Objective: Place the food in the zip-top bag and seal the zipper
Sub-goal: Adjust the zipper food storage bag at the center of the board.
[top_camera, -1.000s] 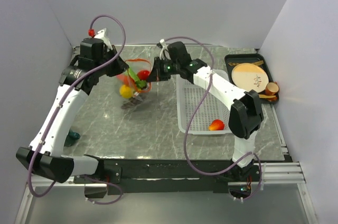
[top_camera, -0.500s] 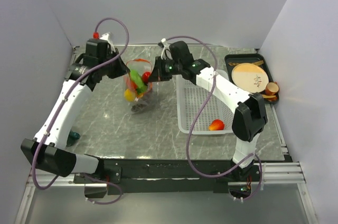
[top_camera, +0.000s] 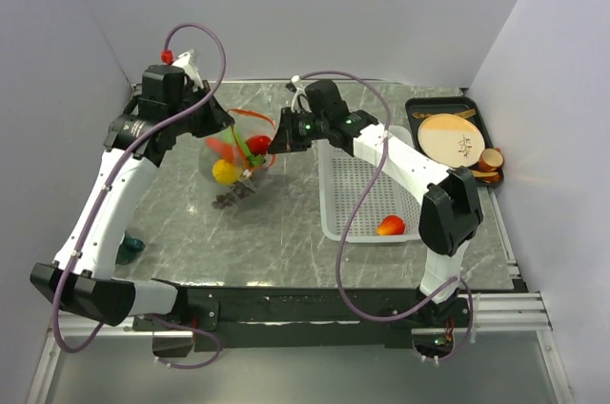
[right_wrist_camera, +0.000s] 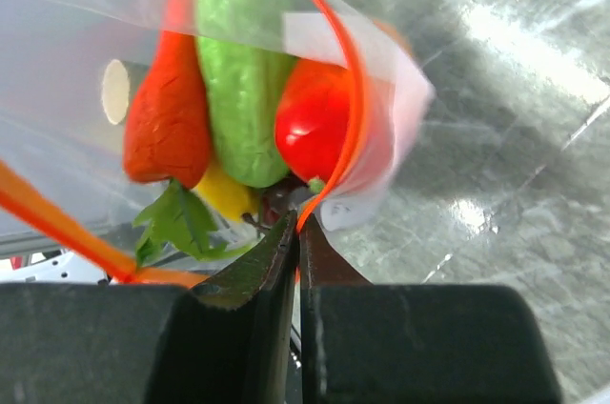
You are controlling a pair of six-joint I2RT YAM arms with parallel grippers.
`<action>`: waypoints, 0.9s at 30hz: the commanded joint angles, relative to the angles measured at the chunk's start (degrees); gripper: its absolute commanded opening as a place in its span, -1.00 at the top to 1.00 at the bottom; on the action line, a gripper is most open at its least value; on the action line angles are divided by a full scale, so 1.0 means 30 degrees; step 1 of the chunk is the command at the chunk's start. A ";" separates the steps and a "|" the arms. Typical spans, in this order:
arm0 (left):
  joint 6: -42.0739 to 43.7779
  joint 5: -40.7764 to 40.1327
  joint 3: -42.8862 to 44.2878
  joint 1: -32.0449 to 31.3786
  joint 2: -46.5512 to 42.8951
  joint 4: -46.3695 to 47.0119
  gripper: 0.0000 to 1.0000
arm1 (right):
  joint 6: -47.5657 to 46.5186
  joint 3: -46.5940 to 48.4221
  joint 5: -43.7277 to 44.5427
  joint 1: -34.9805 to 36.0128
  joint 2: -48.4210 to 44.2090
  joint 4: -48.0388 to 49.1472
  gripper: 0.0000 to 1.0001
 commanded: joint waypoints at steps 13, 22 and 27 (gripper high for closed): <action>-0.0631 0.1974 -0.5323 -0.0068 -0.0083 0.4750 0.99 | -0.0736 -0.1963 0.2212 -0.0129 0.0067 -0.0545 0.27; -0.0661 0.2913 -0.5062 -0.0069 -0.0201 0.5340 0.99 | -0.0620 -0.3921 0.6105 -0.0217 -0.2978 -0.0430 -0.20; -0.0543 0.3146 -0.5118 -0.0069 -0.0287 0.5541 0.99 | -0.0473 -0.6033 0.9829 -0.1178 -0.6343 -0.1187 -0.24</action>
